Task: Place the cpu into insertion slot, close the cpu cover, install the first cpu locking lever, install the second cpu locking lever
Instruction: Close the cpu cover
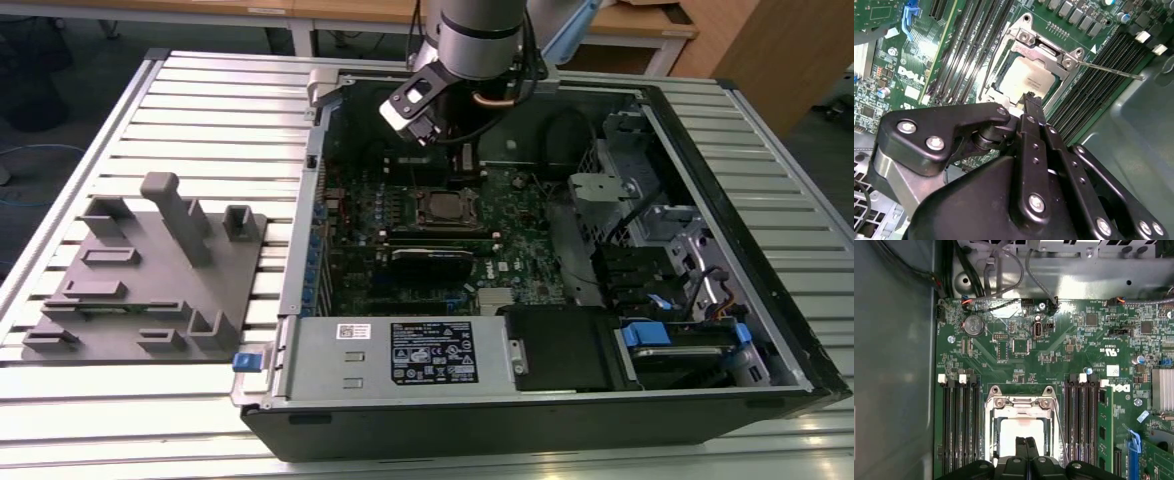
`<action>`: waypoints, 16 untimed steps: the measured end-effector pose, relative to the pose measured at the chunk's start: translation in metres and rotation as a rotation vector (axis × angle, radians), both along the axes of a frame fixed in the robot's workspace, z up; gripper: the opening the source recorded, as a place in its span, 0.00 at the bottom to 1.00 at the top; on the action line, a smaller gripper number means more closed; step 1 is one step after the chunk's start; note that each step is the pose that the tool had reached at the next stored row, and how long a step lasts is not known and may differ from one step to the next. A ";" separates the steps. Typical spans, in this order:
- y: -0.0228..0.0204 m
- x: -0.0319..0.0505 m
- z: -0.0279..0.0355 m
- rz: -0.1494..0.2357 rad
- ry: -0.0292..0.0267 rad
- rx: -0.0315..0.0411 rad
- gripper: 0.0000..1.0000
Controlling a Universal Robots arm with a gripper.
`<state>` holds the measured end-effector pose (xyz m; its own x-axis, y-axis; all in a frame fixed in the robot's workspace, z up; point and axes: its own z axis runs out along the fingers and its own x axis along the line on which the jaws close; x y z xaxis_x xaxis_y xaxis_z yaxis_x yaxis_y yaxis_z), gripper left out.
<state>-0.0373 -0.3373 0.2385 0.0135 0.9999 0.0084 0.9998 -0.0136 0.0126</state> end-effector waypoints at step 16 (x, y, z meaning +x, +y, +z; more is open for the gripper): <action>0.0000 0.0000 -0.0025 0.168 -0.0001 0.0003 0.11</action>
<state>-0.0373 -0.3373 0.2360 -0.1536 0.9881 0.0087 0.9881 0.1535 0.0127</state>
